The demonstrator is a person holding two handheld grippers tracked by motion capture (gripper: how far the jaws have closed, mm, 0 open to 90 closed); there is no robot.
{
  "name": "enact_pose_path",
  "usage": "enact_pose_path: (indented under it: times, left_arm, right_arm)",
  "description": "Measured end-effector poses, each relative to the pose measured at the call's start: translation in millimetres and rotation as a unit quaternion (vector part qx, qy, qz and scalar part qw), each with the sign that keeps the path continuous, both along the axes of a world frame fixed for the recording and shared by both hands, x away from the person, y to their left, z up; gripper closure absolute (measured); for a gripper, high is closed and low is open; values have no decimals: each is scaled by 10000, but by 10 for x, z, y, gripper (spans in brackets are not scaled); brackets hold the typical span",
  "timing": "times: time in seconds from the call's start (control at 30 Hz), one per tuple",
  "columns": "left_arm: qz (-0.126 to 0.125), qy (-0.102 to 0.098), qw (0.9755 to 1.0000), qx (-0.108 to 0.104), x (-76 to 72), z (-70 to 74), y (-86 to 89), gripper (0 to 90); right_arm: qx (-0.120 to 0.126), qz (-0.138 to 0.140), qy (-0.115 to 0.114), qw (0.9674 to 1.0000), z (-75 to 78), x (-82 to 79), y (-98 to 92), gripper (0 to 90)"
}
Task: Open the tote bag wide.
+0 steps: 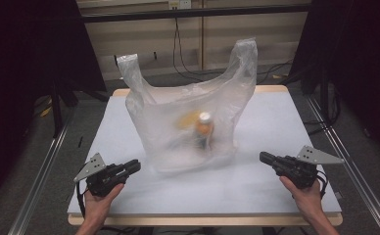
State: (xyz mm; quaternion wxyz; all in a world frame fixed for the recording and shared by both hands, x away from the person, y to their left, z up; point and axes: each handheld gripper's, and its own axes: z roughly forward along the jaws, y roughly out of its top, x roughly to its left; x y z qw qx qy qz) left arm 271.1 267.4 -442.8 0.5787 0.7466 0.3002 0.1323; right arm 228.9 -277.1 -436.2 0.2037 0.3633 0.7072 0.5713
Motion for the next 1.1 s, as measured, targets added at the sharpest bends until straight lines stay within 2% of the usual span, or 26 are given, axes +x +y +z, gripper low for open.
enact_pose_path:
  times: [0.03, 0.07, 0.13, 0.17, 0.2, 0.3, 0.33, 0.37, 0.4, 0.43, 0.47, 0.5, 0.53, 0.57, 0.6, 0.63, 0.7, 0.8, 0.87, 0.9, 1.0, 1.1]
  left_arm:
    - [-146, 14, 9999, -62, 17, 5, 17, 830]
    - [-72, 95, 9998, -134, 13, 24, 10, 881]
    - [-93, 82, 9998, -126, 11, 33, 5, 894]
    - [-285, 104, 9994, -164, 20, 41, -2, 900]
    - [-173, 78, 9998, -43, 7, 58, -22, 900]
    - [-268, 92, 9996, -39, 8, 98, -74, 900]
    - [-472, 139, 9987, -134, 27, 121, -107, 900]
    - [-472, 139, 9987, -134, 27, 121, -107, 900]
    - [-366, 102, 9993, -13, 17, 139, -132, 900]
    - [-547, 128, 9984, -48, 30, 146, -144, 900]
    - [-430, 136, 9990, -8, 16, 161, -172, 900]
    - [-635, 176, 9978, -75, 35, 168, -174, 900]
    - [-474, 208, 9987, 37, 27, 194, -198, 900]
    - [-474, 208, 9987, 37, 27, 194, -198, 900]
    - [-608, 326, 9976, -85, 54, 196, -192, 900]
    - [-586, 377, 9975, -117, 71, 203, -191, 900]
    - [-673, 316, 9972, -55, 97, 232, -211, 900]
    - [-766, 329, 9964, -149, 132, 272, -255, 900]
    - [-785, 328, 9963, -150, 147, 295, -298, 900]
    - [-837, 303, 9960, -79, 165, 314, -327, 900]
    - [-850, 280, 9960, -78, 181, 346, -368, 900]
    - [-914, 162, 9957, -37, 193, 412, -414, 900]
  right_arm:
    - [0, 0, 0, 10000, 0, 0, 0, 875]
    - [43, -1, -23, 10000, 17, 15, 18, 896]
    - [33, -21, -46, 10000, 30, 25, 30, 900]
    - [51, -20, -36, 10000, 44, 36, 37, 900]
    - [64, -8, -28, 10000, 58, 45, 51, 900]
    - [51, 74, -60, 9999, 109, 66, 81, 900]
    - [37, 139, -42, 9999, 151, 78, 104, 900]
    - [55, 180, -27, 9998, 171, 92, 117, 900]
    - [87, 208, -10, 9997, 189, 110, 128, 900]
    - [87, 208, -10, 9997, 189, 110, 128, 900]
    - [70, 254, -7, 9997, 228, 149, 162, 900]
    - [66, 254, -8, 9997, 248, 164, 180, 900]
    - [68, 273, -11, 9996, 268, 180, 203, 900]
    - [68, 273, -11, 9996, 268, 180, 203, 900]
    - [32, 289, -31, 9996, 290, 194, 223, 900]
    - [52, 346, -37, 9994, 329, 223, 263, 900]
    - [-18, 351, -82, 9993, 362, 245, 304, 900]
    - [-35, 406, -85, 9991, 398, 266, 331, 900]
    - [-17, 449, -70, 9990, 435, 288, 340, 900]
    - [45, 502, -71, 9987, 486, 323, 357, 900]
    - [25, 497, -74, 9987, 535, 353, 378, 900]
    - [64, 573, -33, 9983, 618, 409, 439, 900]
